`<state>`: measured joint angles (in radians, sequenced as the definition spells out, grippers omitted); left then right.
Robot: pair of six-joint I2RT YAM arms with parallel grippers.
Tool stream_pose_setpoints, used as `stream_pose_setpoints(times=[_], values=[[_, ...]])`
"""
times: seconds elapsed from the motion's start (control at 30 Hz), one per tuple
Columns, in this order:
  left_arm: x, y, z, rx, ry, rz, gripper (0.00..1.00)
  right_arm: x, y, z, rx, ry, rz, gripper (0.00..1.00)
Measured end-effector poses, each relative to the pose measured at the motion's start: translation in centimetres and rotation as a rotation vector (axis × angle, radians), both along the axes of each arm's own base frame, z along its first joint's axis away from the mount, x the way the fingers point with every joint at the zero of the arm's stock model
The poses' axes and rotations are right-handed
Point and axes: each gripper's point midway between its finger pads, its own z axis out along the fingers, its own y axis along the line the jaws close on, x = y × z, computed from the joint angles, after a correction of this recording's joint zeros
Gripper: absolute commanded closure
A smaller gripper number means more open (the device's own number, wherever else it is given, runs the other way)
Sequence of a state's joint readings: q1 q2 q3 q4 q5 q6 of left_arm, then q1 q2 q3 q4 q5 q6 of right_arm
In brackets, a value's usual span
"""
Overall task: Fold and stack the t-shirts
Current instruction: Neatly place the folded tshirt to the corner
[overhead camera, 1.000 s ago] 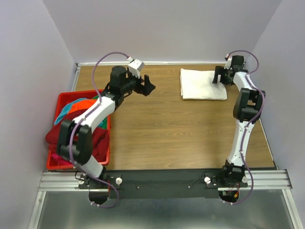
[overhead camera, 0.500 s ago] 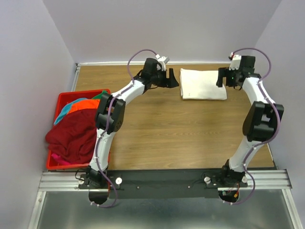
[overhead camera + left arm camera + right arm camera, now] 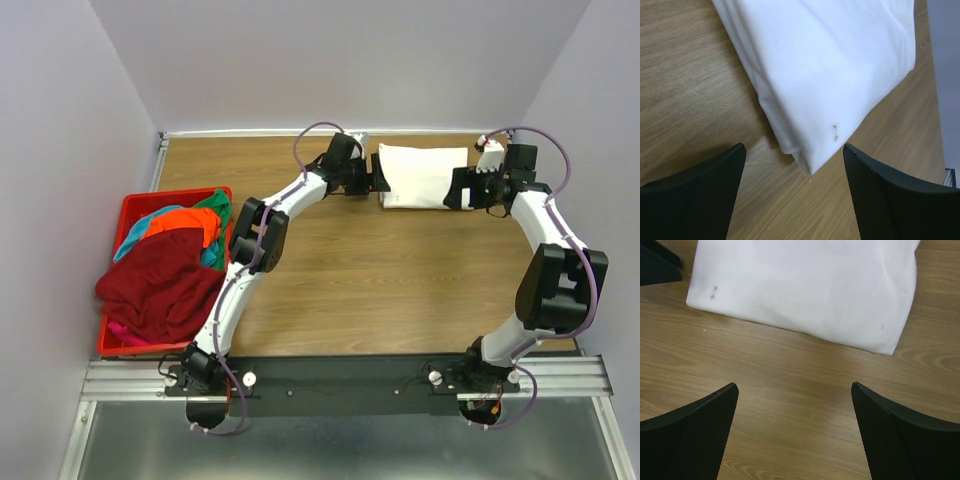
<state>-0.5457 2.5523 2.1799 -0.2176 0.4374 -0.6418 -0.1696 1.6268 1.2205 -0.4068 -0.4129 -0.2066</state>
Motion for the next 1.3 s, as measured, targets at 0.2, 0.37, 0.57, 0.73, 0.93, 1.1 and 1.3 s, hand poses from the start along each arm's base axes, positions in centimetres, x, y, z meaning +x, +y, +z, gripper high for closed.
stream_pose_setpoints(times=[0.2, 0.37, 0.57, 0.73, 0.93, 1.1, 1.3], values=[[0.3, -0.8, -1.2, -0.023, 0.055, 0.026, 0.21, -0.3, 0.1, -0.7, 0.01, 0.008, 0.006, 0.0], [0.0, -2.4, -1.5, -0.056, 0.084, 0.027, 0.29, -0.3, 0.0, -0.7, 0.014, 0.002, 0.007, 0.0], [-0.8, -3.4, -2.0, -0.069, 0.123, 0.036, 0.39, -0.4, -0.2, -0.3, 0.016, -0.01, 0.003, 0.0], [-0.8, -3.8, -2.5, -0.078, 0.15, 0.054, 0.62, -0.4, -0.4, 0.5, 0.023, -0.032, 0.005, 0.0], [-0.7, -4.1, -3.1, -0.08, 0.162, 0.063, 1.0, -0.3, -0.8, 1.0, 0.032, -0.052, 0.0, 0.0], [-0.2, -3.4, -3.2, -0.058, 0.131, 0.064, 1.0, -0.6, -1.4, 1.0, 0.043, -0.054, -0.01, 0.0], [1.6, 3.8, -2.3, 0.072, 0.085, 0.102, 1.0, -0.6, -1.4, 1.1, 0.055, -0.057, -0.006, 0.0]])
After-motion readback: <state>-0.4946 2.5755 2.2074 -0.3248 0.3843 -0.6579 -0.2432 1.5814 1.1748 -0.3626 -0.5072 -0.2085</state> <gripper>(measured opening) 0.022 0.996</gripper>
